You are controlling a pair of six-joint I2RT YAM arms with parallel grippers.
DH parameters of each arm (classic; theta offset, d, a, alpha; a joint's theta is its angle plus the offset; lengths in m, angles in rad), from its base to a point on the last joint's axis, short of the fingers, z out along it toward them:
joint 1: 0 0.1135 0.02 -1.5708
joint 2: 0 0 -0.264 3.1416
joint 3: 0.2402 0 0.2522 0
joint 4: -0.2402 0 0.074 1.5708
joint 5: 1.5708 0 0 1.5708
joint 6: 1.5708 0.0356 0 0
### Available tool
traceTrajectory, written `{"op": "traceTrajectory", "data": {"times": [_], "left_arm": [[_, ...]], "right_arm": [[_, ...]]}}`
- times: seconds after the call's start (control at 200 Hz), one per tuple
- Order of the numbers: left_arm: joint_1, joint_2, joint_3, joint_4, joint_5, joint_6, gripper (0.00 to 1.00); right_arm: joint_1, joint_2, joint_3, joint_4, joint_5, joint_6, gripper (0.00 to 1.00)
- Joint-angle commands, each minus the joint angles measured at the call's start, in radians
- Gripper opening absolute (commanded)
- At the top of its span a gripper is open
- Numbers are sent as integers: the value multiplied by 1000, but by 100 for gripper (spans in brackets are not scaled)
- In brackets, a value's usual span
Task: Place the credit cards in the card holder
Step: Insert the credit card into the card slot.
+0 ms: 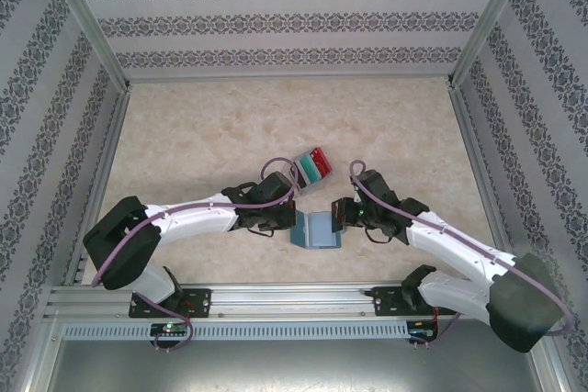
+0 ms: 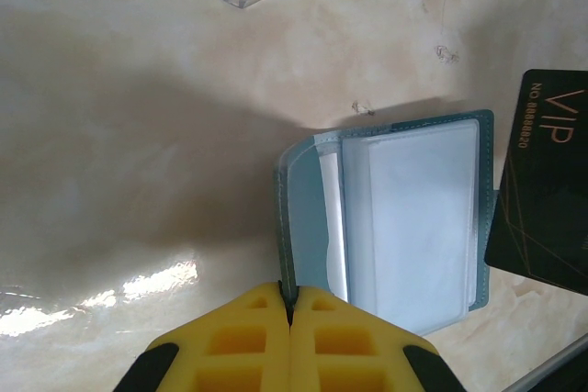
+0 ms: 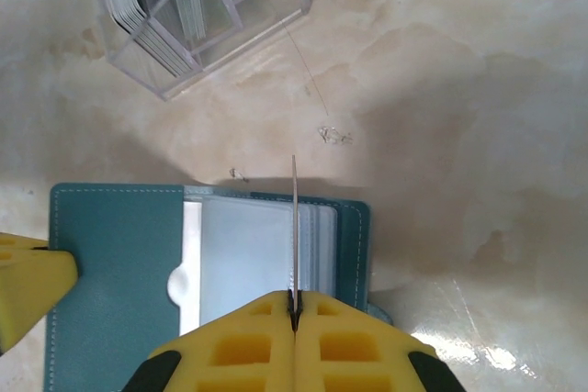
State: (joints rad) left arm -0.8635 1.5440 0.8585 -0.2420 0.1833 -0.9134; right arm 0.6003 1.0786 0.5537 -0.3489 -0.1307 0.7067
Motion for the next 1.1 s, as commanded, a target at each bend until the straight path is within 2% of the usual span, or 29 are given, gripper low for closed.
{"op": "traceTrajectory", "data": {"times": [0.0,0.47,0.659,0.804,1.094], "left_arm": [[6,17,6,1,5,3,0],[6,8,1,-5,5,4,0],[6,7,-1,-3,5,3,0],[7,22,-16,43,22,-7,0],[35,34,-95,186,50,-83,0]], "right_arm": [[15,31,10,0,-6,-35,0],[17,54,-32,75,-38,40,0],[36,51,-28,153,-109,76,0],[71,73,-17,236,-166,116,0],[105,152,-50,353,-158,196,0]]}}
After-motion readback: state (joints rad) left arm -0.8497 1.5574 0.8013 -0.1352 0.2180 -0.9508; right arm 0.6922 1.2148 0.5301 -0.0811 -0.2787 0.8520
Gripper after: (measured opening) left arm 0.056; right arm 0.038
